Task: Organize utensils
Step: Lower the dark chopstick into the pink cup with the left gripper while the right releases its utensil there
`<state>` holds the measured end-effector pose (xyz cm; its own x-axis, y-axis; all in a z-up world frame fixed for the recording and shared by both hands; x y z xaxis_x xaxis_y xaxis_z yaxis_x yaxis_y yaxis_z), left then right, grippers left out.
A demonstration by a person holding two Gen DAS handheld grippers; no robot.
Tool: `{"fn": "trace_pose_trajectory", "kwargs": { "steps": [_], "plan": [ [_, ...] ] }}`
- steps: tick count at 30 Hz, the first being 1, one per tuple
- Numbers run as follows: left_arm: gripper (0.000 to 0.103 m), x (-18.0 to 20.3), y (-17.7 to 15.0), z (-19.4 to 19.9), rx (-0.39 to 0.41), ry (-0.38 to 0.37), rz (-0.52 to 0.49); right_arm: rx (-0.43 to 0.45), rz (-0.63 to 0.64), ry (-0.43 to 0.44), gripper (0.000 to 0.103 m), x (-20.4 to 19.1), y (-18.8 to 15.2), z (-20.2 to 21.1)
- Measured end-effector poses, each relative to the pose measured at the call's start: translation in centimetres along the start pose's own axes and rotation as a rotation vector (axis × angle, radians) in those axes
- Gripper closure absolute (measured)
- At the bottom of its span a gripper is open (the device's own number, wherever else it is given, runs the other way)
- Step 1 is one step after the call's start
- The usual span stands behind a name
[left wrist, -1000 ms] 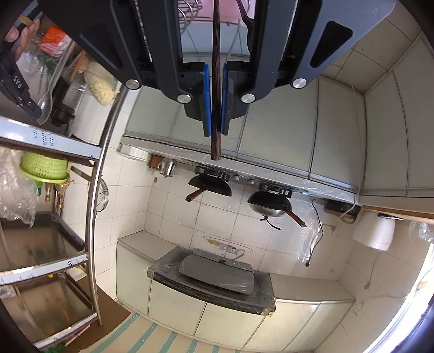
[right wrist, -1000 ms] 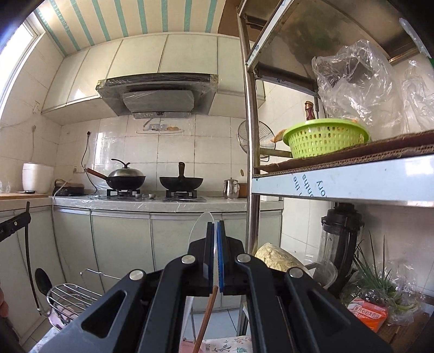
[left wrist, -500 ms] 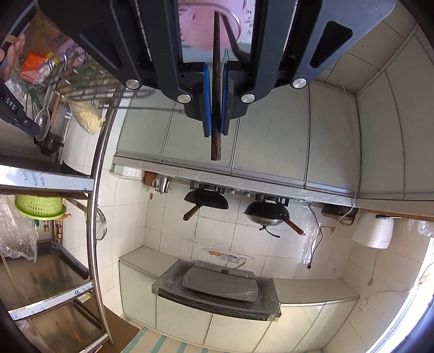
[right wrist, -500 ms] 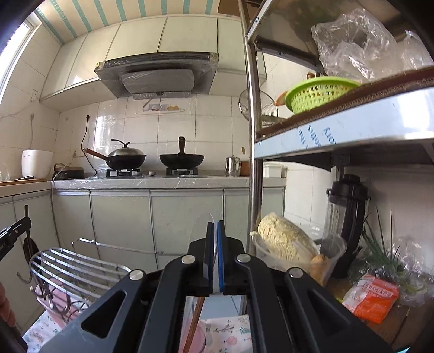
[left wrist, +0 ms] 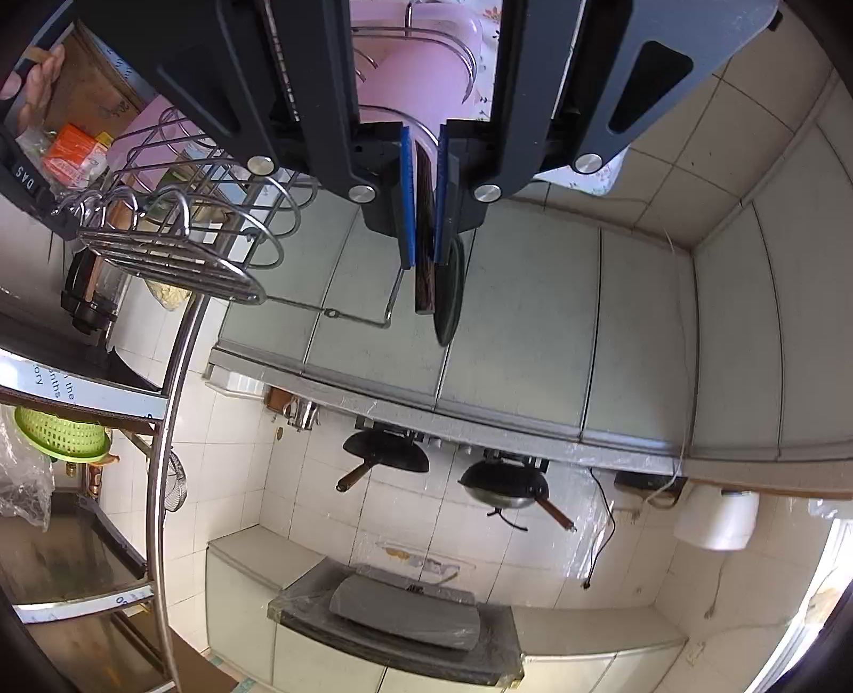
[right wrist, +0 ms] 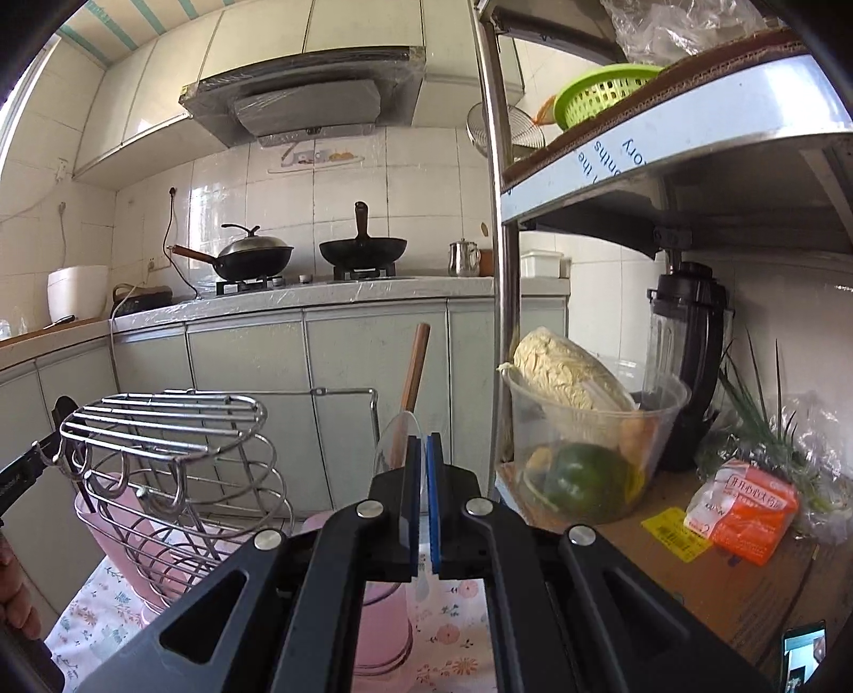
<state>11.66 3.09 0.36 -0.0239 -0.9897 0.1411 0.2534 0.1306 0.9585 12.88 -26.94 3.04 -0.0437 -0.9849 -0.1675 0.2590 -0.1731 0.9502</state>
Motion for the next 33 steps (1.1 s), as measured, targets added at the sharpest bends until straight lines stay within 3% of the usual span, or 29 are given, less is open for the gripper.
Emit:
{"fn": "trace_pose_trajectory", "kwargs": {
  "steps": [5,16,19,21,33],
  "plan": [
    [0.097,-0.5,-0.5,-0.6,-0.049,-0.022,0.033,-0.043,-0.005,0.002,0.101,0.1,-1.0,-0.4],
    [0.097,-0.3,-0.6,-0.4,-0.075,-0.028,0.031,-0.108,-0.003,0.02,0.099,-0.1,-2.3,-0.8],
    [0.088,-0.1,-0.7,-0.4,-0.097,-0.03,0.021,-0.14,-0.008,0.04,0.092,-0.1,-2.6,-0.8],
    [0.073,0.0,-0.7,-0.3,-0.11,-0.033,0.021,-0.149,-0.023,0.058,0.08,-0.1,-2.6,-0.6],
    [0.068,0.5,-0.9,2.6,-0.157,-0.06,0.005,-0.172,-0.083,0.114,0.068,0.1,-2.7,3.2]
  ]
}}
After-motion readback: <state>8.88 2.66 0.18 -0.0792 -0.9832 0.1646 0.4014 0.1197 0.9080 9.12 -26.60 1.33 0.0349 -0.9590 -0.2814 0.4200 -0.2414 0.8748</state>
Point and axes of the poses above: each gripper's, at about its wrist camera, not at the fingertips, and z roughly against the way its jaws point, x to its right, y to its top, the point moved 2 cm from there along -z, roughly the way its jaws point, and after that the axes turned 5 degrees about -z, right-handed, at the moved point
